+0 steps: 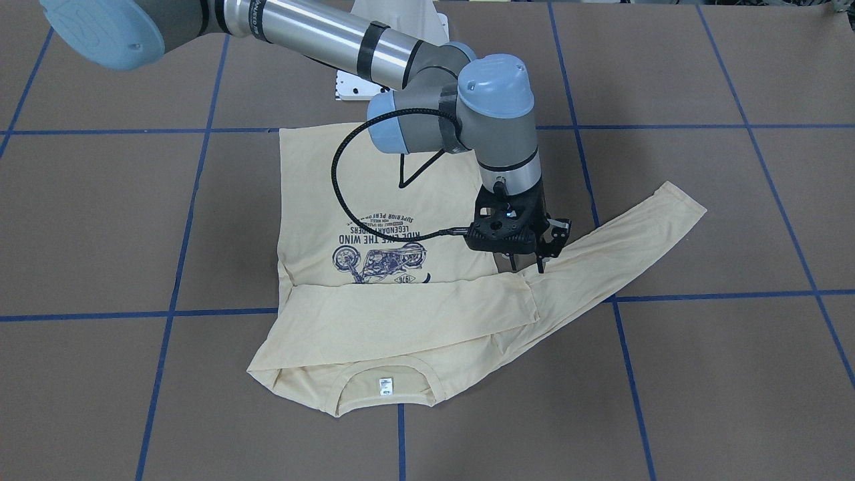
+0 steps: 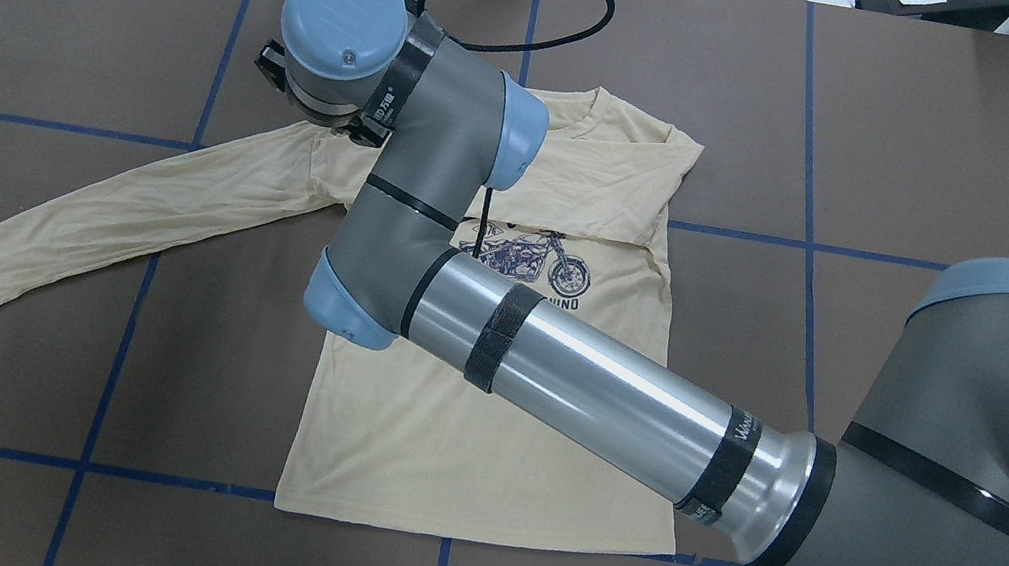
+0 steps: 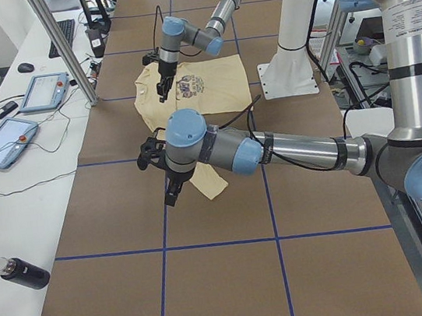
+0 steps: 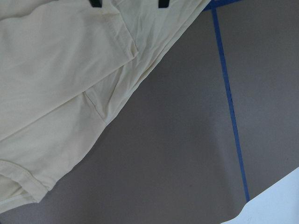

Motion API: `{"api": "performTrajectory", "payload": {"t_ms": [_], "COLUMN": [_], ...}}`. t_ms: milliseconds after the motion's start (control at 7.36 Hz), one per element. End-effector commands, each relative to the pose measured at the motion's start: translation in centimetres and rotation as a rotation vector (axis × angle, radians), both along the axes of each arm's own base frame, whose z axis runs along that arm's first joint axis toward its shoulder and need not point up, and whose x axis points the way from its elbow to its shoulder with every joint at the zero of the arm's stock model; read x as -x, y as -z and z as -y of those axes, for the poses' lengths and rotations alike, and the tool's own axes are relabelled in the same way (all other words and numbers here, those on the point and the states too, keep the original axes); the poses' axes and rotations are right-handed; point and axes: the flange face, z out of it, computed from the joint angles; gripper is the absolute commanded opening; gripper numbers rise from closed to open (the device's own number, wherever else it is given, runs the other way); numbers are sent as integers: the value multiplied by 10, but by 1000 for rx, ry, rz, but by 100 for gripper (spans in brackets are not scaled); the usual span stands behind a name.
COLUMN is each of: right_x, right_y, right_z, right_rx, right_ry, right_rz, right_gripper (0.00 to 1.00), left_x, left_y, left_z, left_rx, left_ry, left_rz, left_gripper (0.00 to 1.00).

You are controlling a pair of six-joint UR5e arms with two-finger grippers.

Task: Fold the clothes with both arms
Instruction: 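Release the sleeve near the collar while the left gripper grasps the other cuff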

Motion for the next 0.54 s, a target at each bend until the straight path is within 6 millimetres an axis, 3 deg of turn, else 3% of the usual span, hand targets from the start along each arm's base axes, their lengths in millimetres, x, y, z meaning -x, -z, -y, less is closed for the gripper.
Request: {"api": "performTrajectory", "payload": {"t_ms": [0, 136, 272, 407], "right_x": [-13, -35, -65, -100], "right_y": [13, 14, -9, -52], "right_z": [7, 16, 25, 26], "right_rx": [9, 34, 56, 77], "right_ry": [-27, -17, 12, 32], "right_rz": [24, 58, 79, 81], "right_gripper": [100, 100, 100, 99], "left_x": [-8, -43, -72, -121], "left_y": [0, 3, -7, -22], "left_z": [1, 5, 17, 16], "left_rx": [47, 138, 178, 148], "left_ry": [25, 44, 52, 3], "left_rz": [-16, -52, -81, -77], "left_gripper": [100, 100, 100, 100]}}
